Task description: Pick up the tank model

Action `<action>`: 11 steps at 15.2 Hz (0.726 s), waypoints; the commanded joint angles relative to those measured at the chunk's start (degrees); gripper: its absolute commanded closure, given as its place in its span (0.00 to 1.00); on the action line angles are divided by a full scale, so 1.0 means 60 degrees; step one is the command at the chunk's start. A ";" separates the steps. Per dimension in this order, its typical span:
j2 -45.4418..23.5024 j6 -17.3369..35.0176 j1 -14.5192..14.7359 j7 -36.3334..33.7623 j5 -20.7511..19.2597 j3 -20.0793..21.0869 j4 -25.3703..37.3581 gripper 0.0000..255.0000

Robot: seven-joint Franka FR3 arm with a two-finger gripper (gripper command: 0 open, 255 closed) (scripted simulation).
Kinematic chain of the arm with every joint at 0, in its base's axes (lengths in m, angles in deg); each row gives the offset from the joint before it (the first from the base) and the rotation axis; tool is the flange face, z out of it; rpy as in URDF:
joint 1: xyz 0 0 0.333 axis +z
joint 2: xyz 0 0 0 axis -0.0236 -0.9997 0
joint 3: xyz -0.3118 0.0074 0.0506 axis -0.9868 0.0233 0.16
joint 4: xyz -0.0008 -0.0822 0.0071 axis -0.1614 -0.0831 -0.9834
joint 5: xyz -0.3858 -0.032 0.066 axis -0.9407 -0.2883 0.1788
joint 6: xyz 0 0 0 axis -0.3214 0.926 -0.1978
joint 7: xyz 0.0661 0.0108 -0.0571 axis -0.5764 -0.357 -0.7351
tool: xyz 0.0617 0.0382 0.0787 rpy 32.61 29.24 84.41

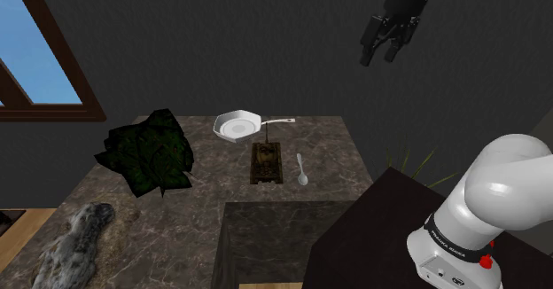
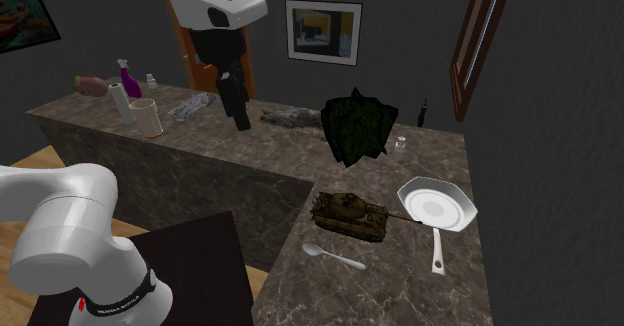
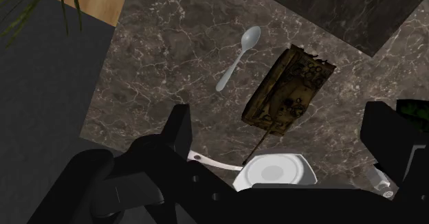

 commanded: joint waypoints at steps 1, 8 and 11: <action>0.0000 0.0000 0.0000 0.0000 0.0000 0.0000 0.0000 0.00; -0.1812 0.1930 -0.0155 -0.0981 0.0259 0.0546 -0.0368 0.00; -0.2735 0.2709 -0.0229 -0.1399 0.0318 0.0760 -0.0332 0.00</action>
